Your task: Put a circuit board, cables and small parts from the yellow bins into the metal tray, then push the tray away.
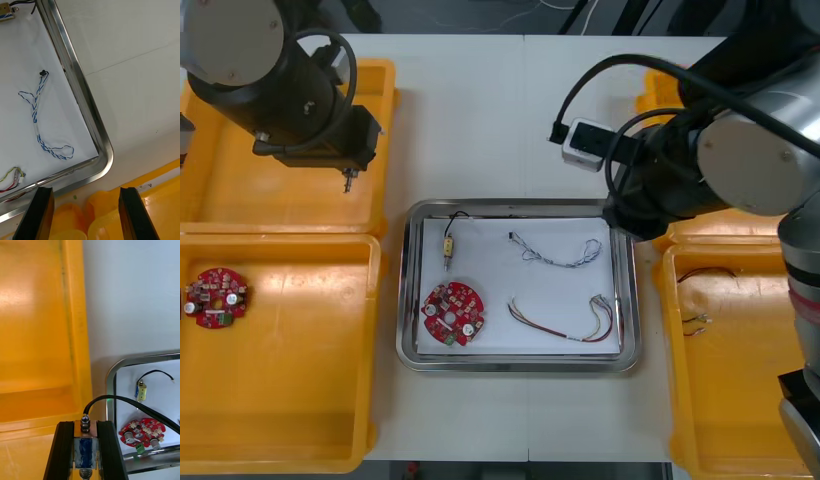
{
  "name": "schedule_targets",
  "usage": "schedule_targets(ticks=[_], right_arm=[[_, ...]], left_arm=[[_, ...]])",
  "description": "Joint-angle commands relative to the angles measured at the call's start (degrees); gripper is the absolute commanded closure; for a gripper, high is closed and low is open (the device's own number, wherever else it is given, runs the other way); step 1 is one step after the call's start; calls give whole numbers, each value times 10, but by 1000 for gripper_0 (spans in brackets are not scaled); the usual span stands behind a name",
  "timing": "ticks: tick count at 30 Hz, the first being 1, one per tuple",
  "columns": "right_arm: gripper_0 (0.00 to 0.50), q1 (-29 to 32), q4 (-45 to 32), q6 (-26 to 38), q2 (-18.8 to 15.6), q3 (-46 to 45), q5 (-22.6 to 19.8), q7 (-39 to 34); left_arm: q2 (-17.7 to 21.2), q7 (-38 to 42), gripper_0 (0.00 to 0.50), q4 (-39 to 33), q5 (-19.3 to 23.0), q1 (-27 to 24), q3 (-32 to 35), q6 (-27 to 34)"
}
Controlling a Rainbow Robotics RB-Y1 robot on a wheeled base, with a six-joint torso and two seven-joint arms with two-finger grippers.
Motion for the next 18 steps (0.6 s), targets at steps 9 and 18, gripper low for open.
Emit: schedule_targets(ticks=[9, 18], right_arm=[[0, 76, -87, 2, -123, -164, -118, -158], [0, 164, -89, 2, -152, -291, -181, -248]], left_arm=[[-77, 142, 500, -30, -25, -53, -98, 5], [-115, 197, 500, -29, -52, -63, -187, -14]])
